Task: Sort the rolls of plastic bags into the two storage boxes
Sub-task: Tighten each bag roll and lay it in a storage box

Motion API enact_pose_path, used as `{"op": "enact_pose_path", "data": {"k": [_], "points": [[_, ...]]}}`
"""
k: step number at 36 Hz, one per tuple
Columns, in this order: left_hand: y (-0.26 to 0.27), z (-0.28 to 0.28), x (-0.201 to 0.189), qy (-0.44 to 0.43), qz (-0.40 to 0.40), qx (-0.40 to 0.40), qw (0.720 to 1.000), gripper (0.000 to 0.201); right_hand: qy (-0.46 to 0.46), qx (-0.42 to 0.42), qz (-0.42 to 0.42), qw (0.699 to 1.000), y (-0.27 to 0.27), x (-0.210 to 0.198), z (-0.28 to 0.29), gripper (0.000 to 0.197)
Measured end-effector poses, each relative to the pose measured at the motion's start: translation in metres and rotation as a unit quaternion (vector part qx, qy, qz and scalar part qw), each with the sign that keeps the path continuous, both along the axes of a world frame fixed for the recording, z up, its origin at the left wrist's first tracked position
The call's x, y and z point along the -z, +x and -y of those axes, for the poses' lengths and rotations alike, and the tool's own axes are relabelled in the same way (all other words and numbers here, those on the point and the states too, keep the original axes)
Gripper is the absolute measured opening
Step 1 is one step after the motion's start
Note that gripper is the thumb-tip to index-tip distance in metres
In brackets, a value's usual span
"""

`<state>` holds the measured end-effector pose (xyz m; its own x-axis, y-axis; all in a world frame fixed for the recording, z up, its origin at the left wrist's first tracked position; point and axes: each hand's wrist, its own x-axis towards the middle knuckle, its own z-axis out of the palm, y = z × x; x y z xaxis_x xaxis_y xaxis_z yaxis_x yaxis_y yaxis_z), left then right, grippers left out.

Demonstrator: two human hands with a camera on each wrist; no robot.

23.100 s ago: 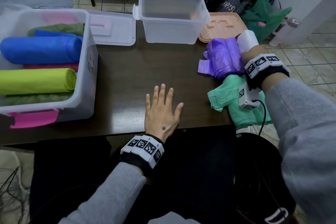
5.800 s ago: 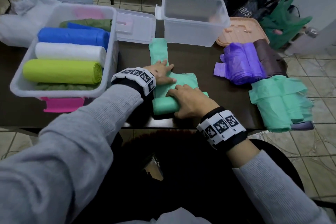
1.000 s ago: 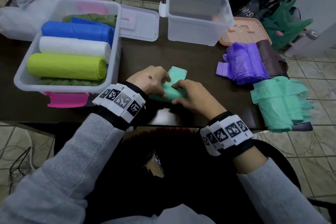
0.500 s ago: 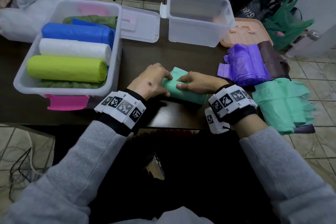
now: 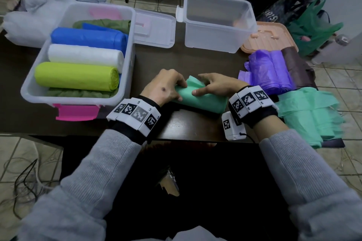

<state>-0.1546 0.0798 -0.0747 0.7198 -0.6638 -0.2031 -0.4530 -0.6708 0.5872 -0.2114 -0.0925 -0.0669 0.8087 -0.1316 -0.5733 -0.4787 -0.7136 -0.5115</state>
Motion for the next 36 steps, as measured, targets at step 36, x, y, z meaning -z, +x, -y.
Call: {"op": "enact_pose_path", "data": {"k": [36], "points": [[0.020, -0.042, -0.129, 0.004, 0.136, -0.016, 0.991, 0.035, -0.023, 0.008, 0.242, 0.970, 0.028, -0.044, -0.069, 0.057]]}}
